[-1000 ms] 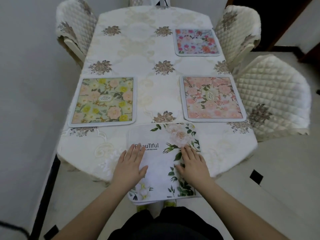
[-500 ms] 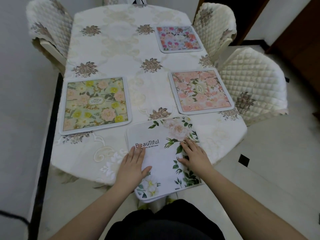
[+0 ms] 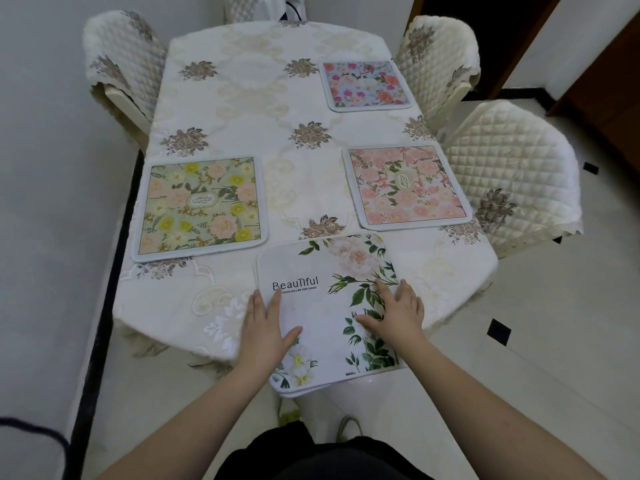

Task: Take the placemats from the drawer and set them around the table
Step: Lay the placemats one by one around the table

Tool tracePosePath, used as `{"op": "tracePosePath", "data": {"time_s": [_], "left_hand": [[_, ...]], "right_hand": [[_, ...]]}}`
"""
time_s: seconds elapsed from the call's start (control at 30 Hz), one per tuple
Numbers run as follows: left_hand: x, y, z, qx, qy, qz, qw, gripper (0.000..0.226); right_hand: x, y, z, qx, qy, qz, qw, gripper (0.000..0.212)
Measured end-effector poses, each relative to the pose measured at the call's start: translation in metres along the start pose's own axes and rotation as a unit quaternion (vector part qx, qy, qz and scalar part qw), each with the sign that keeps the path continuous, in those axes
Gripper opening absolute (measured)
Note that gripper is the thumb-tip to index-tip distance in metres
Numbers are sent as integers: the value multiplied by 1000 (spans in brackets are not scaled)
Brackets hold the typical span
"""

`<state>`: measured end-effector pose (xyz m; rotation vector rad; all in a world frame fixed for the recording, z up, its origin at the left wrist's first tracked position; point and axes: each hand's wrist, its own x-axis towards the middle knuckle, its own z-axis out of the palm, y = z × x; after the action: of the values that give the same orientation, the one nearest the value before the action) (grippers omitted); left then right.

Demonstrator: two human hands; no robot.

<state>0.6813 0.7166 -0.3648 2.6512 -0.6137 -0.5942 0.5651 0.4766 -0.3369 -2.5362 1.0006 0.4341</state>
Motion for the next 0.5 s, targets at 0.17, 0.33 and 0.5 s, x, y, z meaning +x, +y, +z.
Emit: {"op": "tracePosePath", "data": {"time_s": [0.17,0.33,0.5], "left_hand": [[-7,10,-10,-126,68,-18,990,89],[-20,30,-28,-384,112,-47,915,82],[-31,37,-38,-369,65,-93,923,88]], "right_hand": [[-4,9,-16,118,39,-30,992,85],[-16,26,-37,307,60,-20,950,66],[-17,45,-42,397,-43,32,916,50]]}}
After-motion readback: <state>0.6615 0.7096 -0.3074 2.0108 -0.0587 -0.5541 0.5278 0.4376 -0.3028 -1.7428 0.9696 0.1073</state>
